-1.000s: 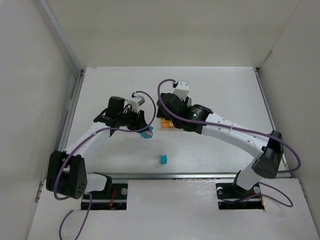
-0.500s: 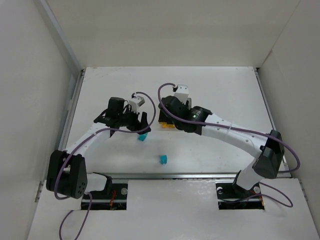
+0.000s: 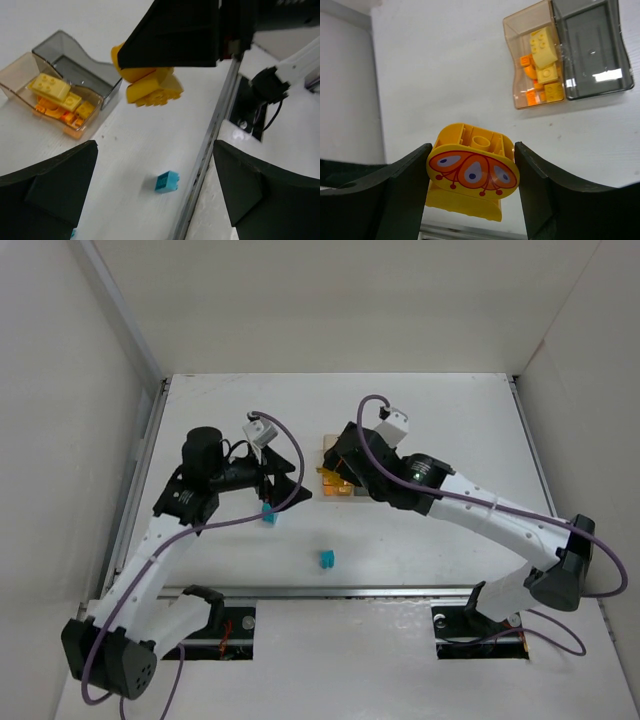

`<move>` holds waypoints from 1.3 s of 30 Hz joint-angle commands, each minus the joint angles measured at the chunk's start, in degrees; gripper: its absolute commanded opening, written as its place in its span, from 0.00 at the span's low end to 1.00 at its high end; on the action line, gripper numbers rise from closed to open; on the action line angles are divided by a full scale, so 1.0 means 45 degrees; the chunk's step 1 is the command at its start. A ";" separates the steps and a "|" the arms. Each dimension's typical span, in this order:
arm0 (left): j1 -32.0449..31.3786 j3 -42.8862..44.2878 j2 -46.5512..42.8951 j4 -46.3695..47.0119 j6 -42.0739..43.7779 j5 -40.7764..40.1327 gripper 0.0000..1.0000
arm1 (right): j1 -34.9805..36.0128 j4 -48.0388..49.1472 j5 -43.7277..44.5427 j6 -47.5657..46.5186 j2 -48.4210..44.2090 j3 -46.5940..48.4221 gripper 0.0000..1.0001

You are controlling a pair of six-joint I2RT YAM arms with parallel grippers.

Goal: Sort the legos into containers by color

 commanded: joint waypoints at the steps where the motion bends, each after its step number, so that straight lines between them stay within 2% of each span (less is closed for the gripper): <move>1: -0.0359 0.0058 -0.1061 0.2355 -0.3387 -0.0917 0.99 | 0.0173 0.0630 0.0353 0.2473 -0.0431 0.0241 0.00; 2: -0.0360 0.0058 -0.1198 0.2551 -0.4380 -0.1158 0.99 | 0.0173 0.0631 0.0469 0.2671 -0.0431 0.0397 0.00; 7: -0.0595 0.0058 -0.1199 0.2552 -0.6046 -0.2330 0.99 | 0.0173 0.0631 0.0471 0.2810 -0.0139 0.1354 0.00; 11: -0.0927 0.0058 -0.0888 0.3159 -0.7044 -0.2585 0.99 | 0.0173 0.0766 0.0333 0.2927 -0.0020 0.1473 0.00; 15: -0.1063 -0.0098 -0.0750 0.3022 -0.7162 -0.3424 0.99 | 0.0173 0.1080 0.0216 0.3045 -0.0138 0.1219 0.00; 23: -0.1063 -0.0626 -0.0633 0.4155 -0.7943 -0.3426 0.99 | 0.0173 0.1508 -0.0485 0.3045 0.0115 0.1102 0.00; 29: -0.1063 -0.0860 -0.0633 0.4018 -0.8062 -0.4106 0.90 | 0.0173 0.1920 -0.1073 0.3162 0.0720 0.1491 0.00; 33: -0.1063 -0.0743 -0.0633 0.3668 -0.7634 -0.4381 0.68 | 0.0173 0.1803 -0.1501 0.3162 0.0995 0.1668 0.00; 34: -0.1063 -0.0743 -0.0633 0.3415 -0.7516 -0.4499 0.54 | 0.0173 0.1977 -0.1638 0.3162 0.0995 0.1668 0.00; 37: -0.1063 -0.0743 -0.0633 0.3178 -0.7165 -0.4928 0.35 | 0.0173 0.2309 -0.1775 0.3162 0.0995 0.1551 0.00; 38: -0.1063 -0.0743 -0.0633 0.3062 -0.7163 -0.4930 0.19 | 0.0173 0.2446 -0.1776 0.3162 0.0995 0.1415 0.00; 39: -0.1063 -0.0859 -0.0633 0.3061 -0.7163 -0.4930 0.12 | 0.0173 0.2447 -0.1776 0.3046 0.0995 0.1414 0.00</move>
